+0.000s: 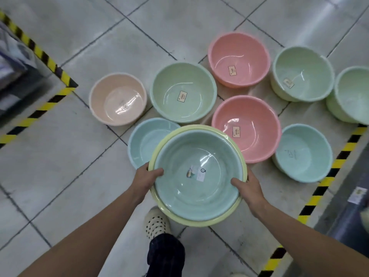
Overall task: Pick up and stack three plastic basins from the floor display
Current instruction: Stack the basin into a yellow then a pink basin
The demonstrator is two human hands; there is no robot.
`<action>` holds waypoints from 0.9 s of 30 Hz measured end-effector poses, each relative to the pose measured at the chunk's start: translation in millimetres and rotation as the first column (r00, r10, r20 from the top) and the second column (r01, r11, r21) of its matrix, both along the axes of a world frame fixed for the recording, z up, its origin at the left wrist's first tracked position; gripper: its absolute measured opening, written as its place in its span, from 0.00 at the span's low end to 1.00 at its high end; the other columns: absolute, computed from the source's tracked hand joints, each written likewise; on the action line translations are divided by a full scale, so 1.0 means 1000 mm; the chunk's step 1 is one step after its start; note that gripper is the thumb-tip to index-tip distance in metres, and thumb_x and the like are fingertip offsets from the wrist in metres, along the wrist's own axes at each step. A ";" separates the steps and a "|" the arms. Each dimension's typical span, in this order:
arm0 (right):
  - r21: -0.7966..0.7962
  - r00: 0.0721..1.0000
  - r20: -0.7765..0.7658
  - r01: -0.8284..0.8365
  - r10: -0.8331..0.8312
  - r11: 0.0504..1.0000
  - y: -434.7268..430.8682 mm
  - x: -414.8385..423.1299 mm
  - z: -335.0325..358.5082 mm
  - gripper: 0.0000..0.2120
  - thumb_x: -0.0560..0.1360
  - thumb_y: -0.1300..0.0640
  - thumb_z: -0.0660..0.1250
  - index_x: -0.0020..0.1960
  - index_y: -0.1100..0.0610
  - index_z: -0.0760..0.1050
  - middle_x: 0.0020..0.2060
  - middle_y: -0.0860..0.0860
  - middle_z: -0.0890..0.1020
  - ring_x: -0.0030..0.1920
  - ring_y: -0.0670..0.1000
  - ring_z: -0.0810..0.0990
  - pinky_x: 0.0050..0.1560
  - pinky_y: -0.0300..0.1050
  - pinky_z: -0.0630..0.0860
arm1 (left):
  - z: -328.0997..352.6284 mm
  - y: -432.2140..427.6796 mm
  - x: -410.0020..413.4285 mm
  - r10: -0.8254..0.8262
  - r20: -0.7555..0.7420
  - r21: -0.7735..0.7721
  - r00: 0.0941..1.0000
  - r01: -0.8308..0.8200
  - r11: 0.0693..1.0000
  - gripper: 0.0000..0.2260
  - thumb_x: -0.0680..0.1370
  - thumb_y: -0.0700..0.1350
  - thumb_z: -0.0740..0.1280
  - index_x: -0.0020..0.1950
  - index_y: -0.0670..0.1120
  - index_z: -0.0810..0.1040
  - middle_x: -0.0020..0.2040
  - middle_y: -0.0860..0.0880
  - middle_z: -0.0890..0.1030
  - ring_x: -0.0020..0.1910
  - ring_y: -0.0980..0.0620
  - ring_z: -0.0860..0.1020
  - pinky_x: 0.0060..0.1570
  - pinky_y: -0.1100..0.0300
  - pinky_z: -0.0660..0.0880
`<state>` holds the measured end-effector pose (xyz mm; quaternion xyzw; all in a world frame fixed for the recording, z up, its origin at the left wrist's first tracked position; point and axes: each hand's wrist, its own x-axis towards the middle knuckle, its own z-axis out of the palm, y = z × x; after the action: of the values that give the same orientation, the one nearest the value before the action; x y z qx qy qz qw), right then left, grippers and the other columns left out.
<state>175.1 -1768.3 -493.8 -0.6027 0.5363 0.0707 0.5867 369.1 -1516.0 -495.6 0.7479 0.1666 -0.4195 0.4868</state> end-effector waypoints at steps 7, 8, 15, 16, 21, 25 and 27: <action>-0.013 0.994 0.058 -0.088 0.088 0.996 0.032 0.104 0.046 0.30 0.65 0.60 0.69 0.66 0.44 0.75 0.53 0.50 0.84 0.54 0.54 0.83 0.55 0.56 0.82 | 0.041 0.048 0.068 0.126 0.015 0.021 0.992 -0.126 0.992 0.11 0.74 0.35 0.69 0.56 0.43 0.81 0.49 0.45 0.84 0.43 0.48 0.82 0.36 0.57 0.77; -0.012 0.994 0.062 -0.090 0.091 0.996 0.037 0.117 0.048 0.30 0.64 0.60 0.69 0.65 0.44 0.75 0.52 0.50 0.84 0.53 0.54 0.83 0.55 0.56 0.82 | 0.042 0.052 0.076 0.145 0.021 0.022 0.989 -0.145 0.989 0.11 0.74 0.35 0.69 0.55 0.43 0.81 0.48 0.44 0.84 0.42 0.48 0.81 0.36 0.57 0.76; 0.023 0.993 0.038 -0.113 0.112 0.993 0.048 0.178 0.027 0.31 0.71 0.67 0.69 0.69 0.44 0.73 0.51 0.51 0.84 0.50 0.53 0.84 0.50 0.54 0.83 | 0.020 0.068 0.119 0.228 0.029 0.016 0.973 -0.229 0.973 0.13 0.74 0.36 0.69 0.57 0.43 0.80 0.49 0.45 0.84 0.43 0.47 0.81 0.35 0.58 0.75; 0.025 0.994 0.036 -0.108 0.107 0.994 0.048 0.185 0.022 0.30 0.71 0.68 0.68 0.69 0.44 0.73 0.51 0.51 0.84 0.49 0.52 0.84 0.48 0.51 0.83 | 0.014 0.068 0.122 0.246 0.029 0.014 0.969 -0.247 0.969 0.12 0.74 0.35 0.69 0.56 0.44 0.81 0.48 0.46 0.83 0.43 0.48 0.81 0.35 0.58 0.75; 0.029 0.990 0.024 -0.142 0.141 0.989 0.044 0.207 -0.015 0.28 0.72 0.70 0.67 0.66 0.46 0.74 0.49 0.51 0.83 0.49 0.52 0.83 0.44 0.47 0.81 | -0.027 0.064 0.132 0.337 0.009 -0.001 0.941 -0.337 0.942 0.11 0.73 0.33 0.69 0.52 0.45 0.82 0.47 0.45 0.84 0.44 0.45 0.82 0.40 0.56 0.78; 0.027 0.984 -0.010 -0.176 0.176 0.984 0.040 0.216 -0.057 0.24 0.73 0.69 0.67 0.56 0.41 0.75 0.47 0.49 0.83 0.47 0.52 0.82 0.46 0.49 0.80 | -0.063 0.065 0.134 0.360 0.001 -0.003 0.933 -0.360 0.933 0.12 0.73 0.33 0.68 0.52 0.46 0.82 0.47 0.46 0.84 0.43 0.46 0.82 0.37 0.57 0.78; 0.022 0.981 -0.012 -0.196 0.196 0.980 0.040 0.218 -0.077 0.24 0.71 0.69 0.68 0.52 0.39 0.76 0.48 0.51 0.83 0.49 0.55 0.83 0.50 0.55 0.82 | -0.080 0.065 0.133 0.372 0.004 -0.011 0.928 -0.372 0.928 0.12 0.73 0.34 0.68 0.54 0.45 0.82 0.47 0.46 0.84 0.43 0.47 0.82 0.36 0.58 0.77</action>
<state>393.5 -1727.8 -570.9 -0.6460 0.4778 0.1379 0.5791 502.5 -1450.9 -575.4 0.7018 0.3016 -0.3182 0.5615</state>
